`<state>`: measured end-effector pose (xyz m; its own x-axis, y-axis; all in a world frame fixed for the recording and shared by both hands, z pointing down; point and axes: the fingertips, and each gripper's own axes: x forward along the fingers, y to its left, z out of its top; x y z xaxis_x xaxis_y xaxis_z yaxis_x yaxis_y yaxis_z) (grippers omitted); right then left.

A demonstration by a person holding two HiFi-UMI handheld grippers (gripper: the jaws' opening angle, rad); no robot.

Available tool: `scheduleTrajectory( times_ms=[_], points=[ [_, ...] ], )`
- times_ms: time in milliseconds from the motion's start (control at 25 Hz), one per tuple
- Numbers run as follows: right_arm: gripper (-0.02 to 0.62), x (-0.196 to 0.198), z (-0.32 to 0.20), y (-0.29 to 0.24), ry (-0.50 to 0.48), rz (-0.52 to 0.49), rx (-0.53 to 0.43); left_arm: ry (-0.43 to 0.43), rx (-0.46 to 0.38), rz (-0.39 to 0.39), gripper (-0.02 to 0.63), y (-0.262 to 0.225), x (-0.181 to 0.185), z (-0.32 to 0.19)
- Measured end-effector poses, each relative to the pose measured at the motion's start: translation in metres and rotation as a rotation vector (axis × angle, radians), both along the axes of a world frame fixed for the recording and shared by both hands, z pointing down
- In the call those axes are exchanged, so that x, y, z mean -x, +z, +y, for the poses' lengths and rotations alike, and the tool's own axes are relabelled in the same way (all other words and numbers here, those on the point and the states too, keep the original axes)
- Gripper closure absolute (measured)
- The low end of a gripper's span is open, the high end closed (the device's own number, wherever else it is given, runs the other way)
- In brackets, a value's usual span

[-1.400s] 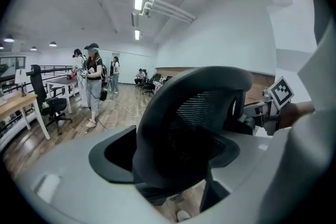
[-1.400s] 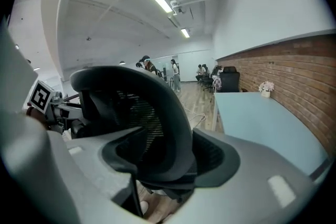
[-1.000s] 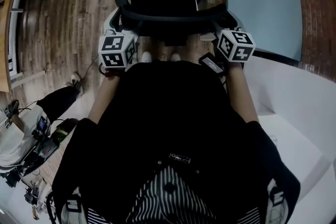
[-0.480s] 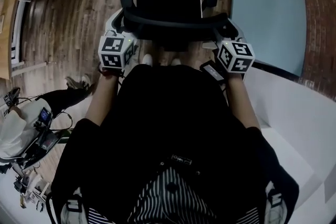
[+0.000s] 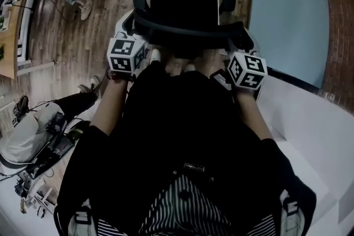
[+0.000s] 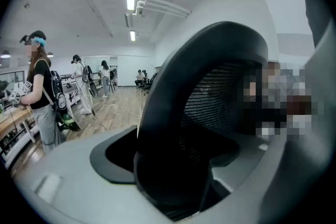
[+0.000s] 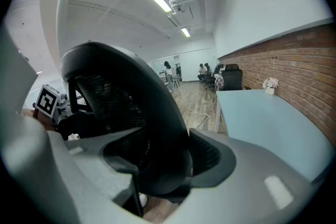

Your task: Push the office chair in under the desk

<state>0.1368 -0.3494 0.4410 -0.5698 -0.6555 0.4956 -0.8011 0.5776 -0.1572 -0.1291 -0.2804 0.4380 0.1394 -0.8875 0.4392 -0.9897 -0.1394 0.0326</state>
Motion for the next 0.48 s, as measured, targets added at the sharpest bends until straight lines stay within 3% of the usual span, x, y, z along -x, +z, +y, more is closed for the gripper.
scheduleTrajectory(
  times_ms=[280,480],
  points=[
    [0.351,0.022,0.019,0.004,0.093,0.02,0.02,0.092,-0.021,0.013,0.249,0.003,0.026,-0.003],
    [0.351,0.049,0.036,0.01,0.203,0.031,0.044,0.23,-0.022,0.019,0.249,0.009,0.056,-0.016]
  ],
)
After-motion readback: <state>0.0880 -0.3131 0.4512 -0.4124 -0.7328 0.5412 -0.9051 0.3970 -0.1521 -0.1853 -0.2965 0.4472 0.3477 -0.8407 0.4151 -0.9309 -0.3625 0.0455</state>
